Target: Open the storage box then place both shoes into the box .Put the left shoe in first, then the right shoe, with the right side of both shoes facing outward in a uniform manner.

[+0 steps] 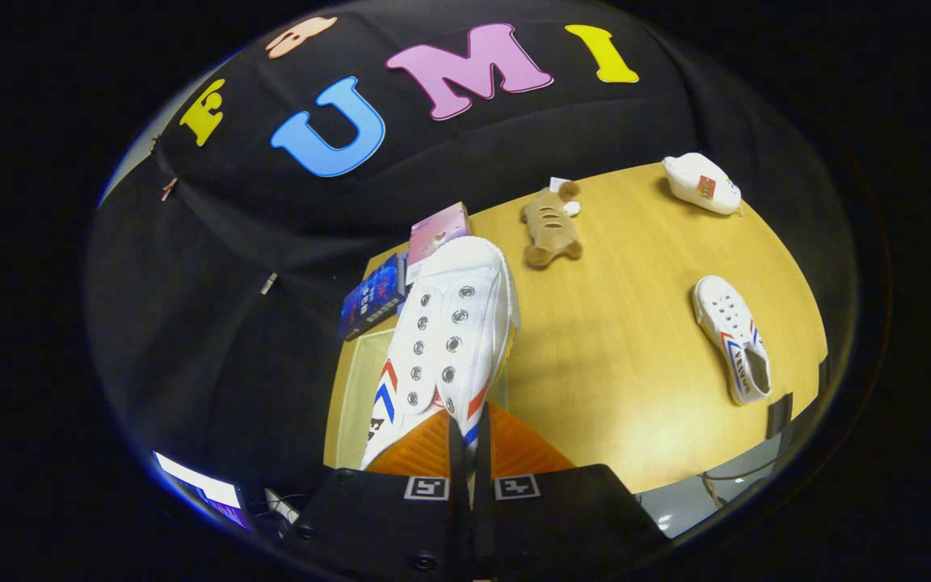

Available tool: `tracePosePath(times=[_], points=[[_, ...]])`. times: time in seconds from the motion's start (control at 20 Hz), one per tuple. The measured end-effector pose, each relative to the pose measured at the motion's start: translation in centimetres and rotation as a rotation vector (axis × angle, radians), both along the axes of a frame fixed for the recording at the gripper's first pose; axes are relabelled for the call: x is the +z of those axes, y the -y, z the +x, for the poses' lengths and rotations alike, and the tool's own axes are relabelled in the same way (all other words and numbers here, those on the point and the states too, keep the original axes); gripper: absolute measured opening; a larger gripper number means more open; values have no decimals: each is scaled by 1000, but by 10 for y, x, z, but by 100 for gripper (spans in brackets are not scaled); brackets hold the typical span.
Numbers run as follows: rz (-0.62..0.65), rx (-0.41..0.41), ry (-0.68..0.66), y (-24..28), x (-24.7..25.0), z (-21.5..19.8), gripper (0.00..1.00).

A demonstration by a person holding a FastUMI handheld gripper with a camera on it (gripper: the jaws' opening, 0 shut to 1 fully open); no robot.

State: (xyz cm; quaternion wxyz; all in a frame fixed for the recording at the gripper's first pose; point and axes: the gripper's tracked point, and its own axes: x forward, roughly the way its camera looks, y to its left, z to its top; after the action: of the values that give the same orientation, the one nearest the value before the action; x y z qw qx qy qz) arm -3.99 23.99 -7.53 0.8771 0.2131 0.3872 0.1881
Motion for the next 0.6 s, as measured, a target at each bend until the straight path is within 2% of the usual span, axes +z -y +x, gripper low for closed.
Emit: tracePosePath(times=[0.15, 0.35, 0.6], points=[[24, 36, -2, -47, 4, -5, 6], [38, 106, -40, -101, -16, -16, 6], [-46, 145, -64, -131, -58, -15, 6]])
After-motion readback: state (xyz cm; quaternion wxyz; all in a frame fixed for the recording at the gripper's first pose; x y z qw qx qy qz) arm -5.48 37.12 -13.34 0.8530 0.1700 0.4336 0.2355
